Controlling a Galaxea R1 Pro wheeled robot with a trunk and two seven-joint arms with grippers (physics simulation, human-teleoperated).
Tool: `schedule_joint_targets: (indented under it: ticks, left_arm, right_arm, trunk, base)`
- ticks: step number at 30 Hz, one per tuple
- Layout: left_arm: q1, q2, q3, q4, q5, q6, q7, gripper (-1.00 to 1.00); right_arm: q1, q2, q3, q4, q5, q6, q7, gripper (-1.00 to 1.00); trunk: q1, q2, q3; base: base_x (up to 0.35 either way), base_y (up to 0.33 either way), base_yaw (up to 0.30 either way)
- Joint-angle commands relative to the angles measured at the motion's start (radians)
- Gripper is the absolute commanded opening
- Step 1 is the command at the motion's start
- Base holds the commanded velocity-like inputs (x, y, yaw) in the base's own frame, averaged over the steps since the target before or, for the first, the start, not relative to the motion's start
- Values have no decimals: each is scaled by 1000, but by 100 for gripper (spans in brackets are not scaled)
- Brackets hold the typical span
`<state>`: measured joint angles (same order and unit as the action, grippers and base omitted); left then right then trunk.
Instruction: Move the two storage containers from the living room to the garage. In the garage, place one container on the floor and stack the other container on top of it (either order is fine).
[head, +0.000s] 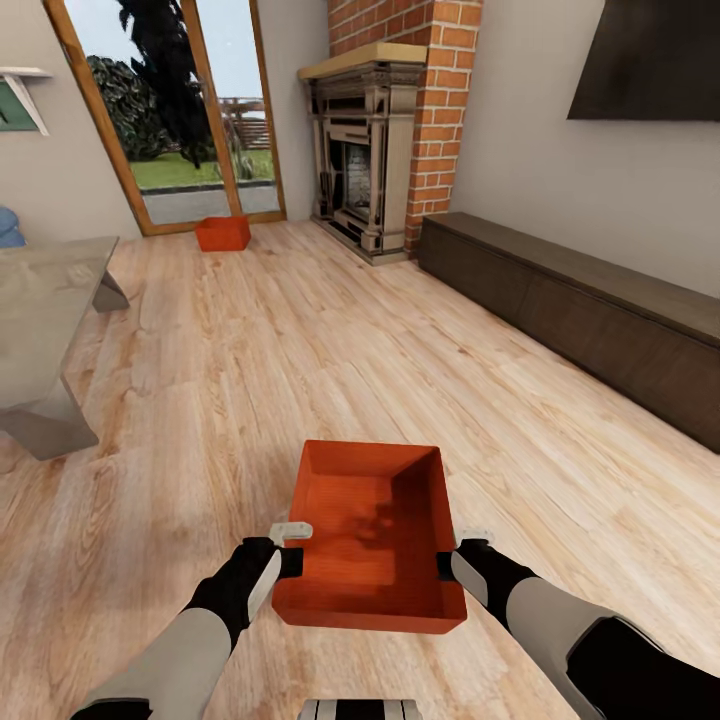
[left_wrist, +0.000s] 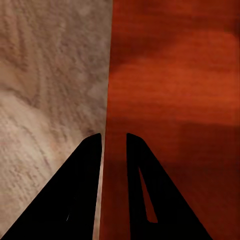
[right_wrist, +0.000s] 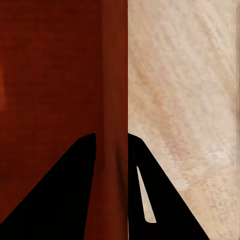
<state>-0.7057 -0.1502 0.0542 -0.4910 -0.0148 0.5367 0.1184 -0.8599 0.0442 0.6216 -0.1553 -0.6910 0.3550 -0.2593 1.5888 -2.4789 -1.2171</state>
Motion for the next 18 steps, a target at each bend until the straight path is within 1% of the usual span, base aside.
schedule_joint_targets:
  ticks: [1, 18]
  left_arm:
    - [0, 0, 3, -1, -22, 8, 7, -100]
    - [0, 0, 3, 0, -24, 8, 8, -100]
  right_arm:
    - [-1, -1, 14, -1, 14, 7, -9, -100]
    - [-1, -1, 16, -2, 16, 1, -9, -100]
  trunk:
    - [-4, 7, 2]
    - [-69, 126, 56]
  base:
    - [0, 0, 0]
    - [0, 0, 0]
